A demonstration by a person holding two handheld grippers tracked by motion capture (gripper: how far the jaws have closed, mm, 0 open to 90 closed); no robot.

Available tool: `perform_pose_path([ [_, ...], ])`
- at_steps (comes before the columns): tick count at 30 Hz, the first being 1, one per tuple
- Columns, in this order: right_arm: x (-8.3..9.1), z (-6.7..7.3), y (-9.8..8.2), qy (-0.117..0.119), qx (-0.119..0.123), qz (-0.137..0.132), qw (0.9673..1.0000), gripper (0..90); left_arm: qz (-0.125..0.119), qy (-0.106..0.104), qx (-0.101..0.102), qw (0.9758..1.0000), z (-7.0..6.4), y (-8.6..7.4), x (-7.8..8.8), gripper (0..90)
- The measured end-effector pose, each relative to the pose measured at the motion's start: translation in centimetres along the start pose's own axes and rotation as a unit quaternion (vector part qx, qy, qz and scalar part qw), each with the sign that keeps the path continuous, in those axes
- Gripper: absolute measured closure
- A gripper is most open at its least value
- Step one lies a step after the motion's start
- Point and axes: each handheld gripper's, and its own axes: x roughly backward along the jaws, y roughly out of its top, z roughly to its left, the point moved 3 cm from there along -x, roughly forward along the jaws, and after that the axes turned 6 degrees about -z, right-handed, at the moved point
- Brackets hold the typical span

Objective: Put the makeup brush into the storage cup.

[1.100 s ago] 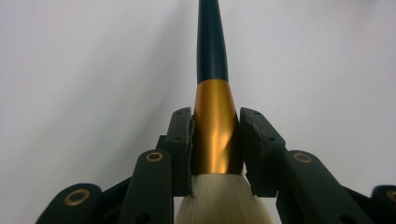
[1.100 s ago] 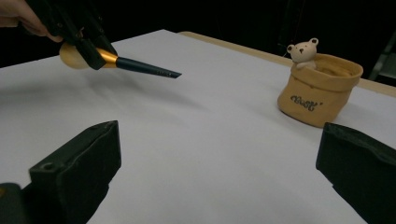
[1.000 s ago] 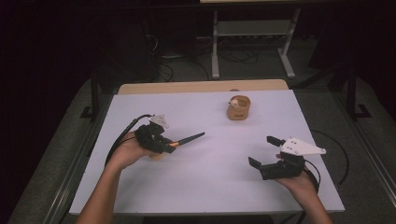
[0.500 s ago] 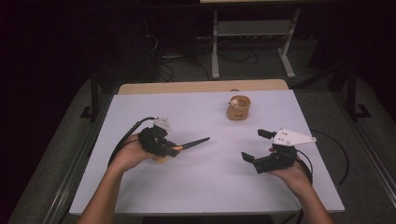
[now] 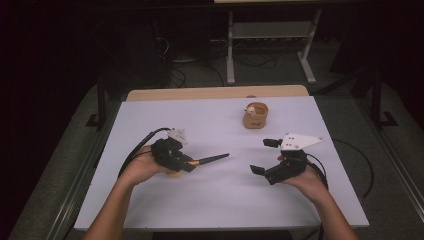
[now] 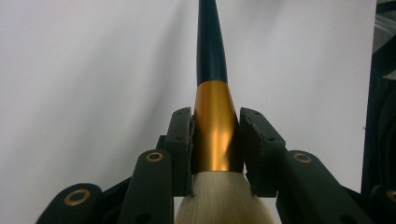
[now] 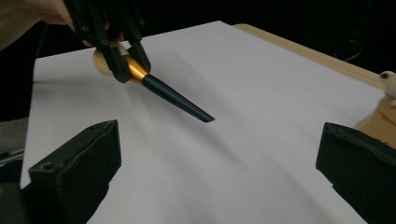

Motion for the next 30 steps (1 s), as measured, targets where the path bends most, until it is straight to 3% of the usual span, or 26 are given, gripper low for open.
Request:
perform_pose_path([
  [15, -0.4, 1.4, -0.5, 0.039, 0.018, 0.036, 0.9984, 0.0, 0.007, -0.024, -0.025, 0.9994, -1.5, 1.2, -1.1, 66.2],
  [22, -0.8, 2.0, -0.7, 0.058, 0.022, 0.055, 0.9966, 0.0, 0.016, -0.044, -0.044, 0.9979, -2.3, 1.6, -1.8, 66.2],
  [30, -1.4, 2.7, -1.0, 0.081, 0.027, 0.072, 0.9938, 0.0, 0.017, -0.06, -0.052, 0.9967, -3.4, 1.9, -2.8, 66.2],
])
